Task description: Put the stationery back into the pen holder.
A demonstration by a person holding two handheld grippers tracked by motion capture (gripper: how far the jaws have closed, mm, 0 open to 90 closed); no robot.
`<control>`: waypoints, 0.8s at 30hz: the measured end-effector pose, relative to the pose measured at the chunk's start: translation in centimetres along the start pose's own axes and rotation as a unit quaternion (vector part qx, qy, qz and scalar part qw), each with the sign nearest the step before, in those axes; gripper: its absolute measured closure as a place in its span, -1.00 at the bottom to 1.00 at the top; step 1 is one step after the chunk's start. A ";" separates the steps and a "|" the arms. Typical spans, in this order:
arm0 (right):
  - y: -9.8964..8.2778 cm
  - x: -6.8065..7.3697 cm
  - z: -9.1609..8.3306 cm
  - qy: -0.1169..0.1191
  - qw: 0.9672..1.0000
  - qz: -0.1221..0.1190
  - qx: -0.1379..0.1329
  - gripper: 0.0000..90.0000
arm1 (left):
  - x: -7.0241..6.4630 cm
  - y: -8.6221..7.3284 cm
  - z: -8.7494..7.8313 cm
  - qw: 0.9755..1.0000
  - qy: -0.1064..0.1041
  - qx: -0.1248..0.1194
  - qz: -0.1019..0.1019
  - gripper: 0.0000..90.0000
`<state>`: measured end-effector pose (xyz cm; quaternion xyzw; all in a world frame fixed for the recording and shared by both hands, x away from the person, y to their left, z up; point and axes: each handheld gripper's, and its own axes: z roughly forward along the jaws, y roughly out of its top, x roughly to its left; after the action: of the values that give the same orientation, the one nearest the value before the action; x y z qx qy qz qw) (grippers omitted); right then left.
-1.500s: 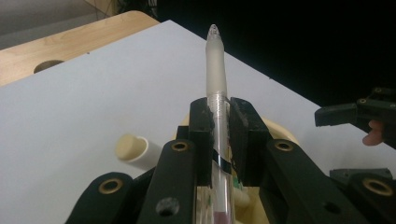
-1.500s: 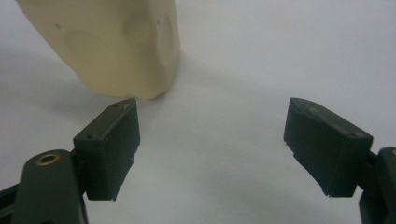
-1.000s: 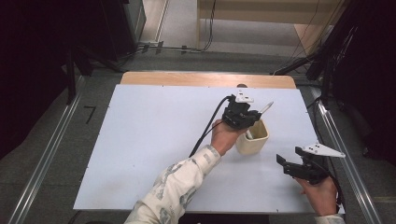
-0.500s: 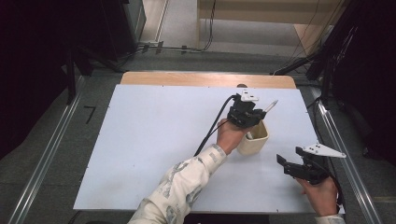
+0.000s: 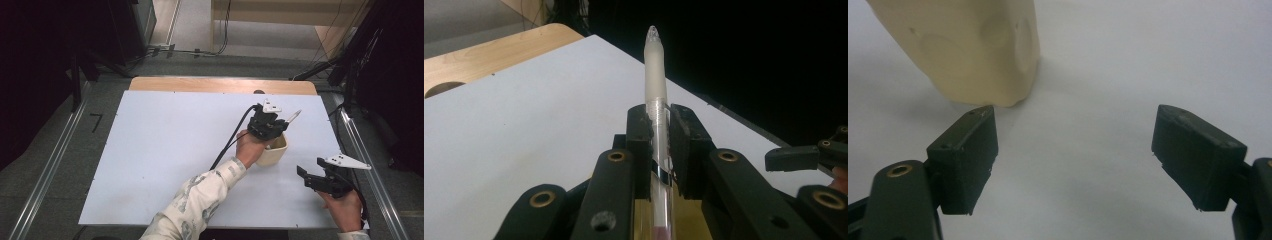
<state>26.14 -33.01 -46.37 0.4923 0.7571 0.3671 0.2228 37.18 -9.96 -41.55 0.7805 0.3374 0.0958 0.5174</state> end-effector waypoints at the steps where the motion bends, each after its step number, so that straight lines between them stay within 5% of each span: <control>1: 0.0 0.0 0.0 0.000 1.000 0.000 0.000 -0.62 | 0.0 -0.1 0.0 1.000 -0.001 0.001 0.000 0.79; 24: 0.0 0.2 0.1 -0.002 1.000 -0.002 0.002 -0.62 | 0.6 -1.9 -2.3 1.000 0.003 0.002 -0.002 0.79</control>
<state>26.10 -32.79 -46.41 0.4917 0.7585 0.3642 0.2240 35.60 -7.41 -42.31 0.7808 0.3407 0.0962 0.5148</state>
